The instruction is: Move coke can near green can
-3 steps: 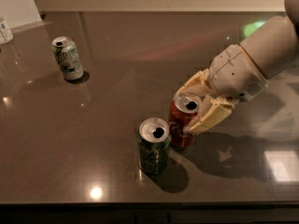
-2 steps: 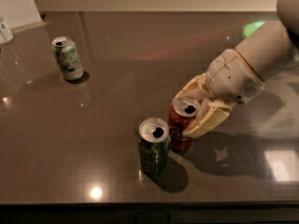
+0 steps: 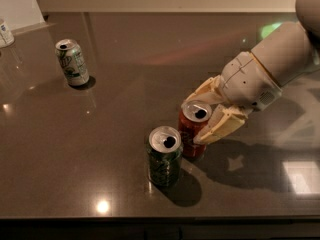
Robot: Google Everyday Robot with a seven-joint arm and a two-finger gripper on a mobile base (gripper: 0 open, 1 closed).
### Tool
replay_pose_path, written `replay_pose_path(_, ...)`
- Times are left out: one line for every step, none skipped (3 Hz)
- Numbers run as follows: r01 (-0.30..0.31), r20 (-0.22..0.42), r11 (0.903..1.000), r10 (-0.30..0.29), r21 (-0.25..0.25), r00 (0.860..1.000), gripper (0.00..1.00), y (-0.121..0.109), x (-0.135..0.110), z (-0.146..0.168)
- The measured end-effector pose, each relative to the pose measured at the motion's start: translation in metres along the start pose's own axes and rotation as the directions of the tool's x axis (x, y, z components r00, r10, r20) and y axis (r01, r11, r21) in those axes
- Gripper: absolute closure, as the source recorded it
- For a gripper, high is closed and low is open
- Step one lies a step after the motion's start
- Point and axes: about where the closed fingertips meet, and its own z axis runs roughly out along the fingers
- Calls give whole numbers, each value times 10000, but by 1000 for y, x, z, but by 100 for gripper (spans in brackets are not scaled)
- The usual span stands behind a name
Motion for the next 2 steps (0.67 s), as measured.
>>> replay_pose_path(28,-10,10000,-28,18,10000,0,0,-2,1)
replay_pose_path(28,-10,10000,-28,18,10000,0,0,-2,1)
